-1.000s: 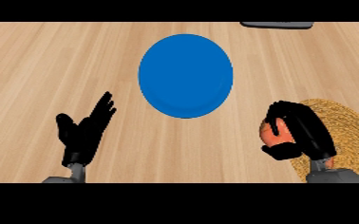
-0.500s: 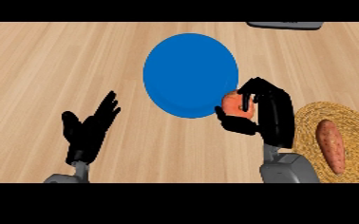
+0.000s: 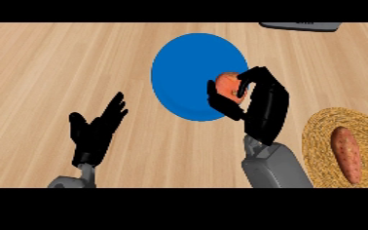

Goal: Pick the squash from the placemat and place it in the plate

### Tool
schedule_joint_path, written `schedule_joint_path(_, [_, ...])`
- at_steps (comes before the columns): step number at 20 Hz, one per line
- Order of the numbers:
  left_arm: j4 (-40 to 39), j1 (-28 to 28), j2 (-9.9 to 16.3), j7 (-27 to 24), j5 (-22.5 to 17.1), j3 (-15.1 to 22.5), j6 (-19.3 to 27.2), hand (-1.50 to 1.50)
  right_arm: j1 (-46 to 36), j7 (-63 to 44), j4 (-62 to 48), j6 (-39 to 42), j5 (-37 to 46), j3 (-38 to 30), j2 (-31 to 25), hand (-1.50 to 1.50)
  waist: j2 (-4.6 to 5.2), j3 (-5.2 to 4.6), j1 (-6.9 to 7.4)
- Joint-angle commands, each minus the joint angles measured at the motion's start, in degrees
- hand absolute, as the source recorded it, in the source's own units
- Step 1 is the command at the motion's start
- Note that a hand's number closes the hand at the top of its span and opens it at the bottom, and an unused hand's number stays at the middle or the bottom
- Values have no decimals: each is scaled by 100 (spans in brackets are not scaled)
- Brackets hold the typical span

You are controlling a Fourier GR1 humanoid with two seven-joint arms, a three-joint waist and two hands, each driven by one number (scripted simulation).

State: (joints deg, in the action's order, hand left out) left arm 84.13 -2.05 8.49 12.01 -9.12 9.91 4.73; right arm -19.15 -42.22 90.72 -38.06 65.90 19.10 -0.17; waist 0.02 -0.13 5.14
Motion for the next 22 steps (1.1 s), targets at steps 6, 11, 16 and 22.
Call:
schedule_joint_path(6, [-198,23,-69,166,73,52,89,0,-1261,-2408,-1356,-940,1859,106,16,150,66,-3,-51])
schedule_joint_path(11, [-211,-10,-52,167,78,-5,92,0,-1836,-3342,-2370,-1281,2383,169,16,150,93,11,-68])
schedule_joint_path(16, [-164,-151,22,293,12,-111,26,0,-2513,-3317,-3220,-1510,2292,-251,15,150,90,16,-149])
schedule_joint_path(22, [-155,71,38,117,-29,-104,-97,0,-2544,-3001,-4238,-812,1187,-850,15,-150,134,18,-76])
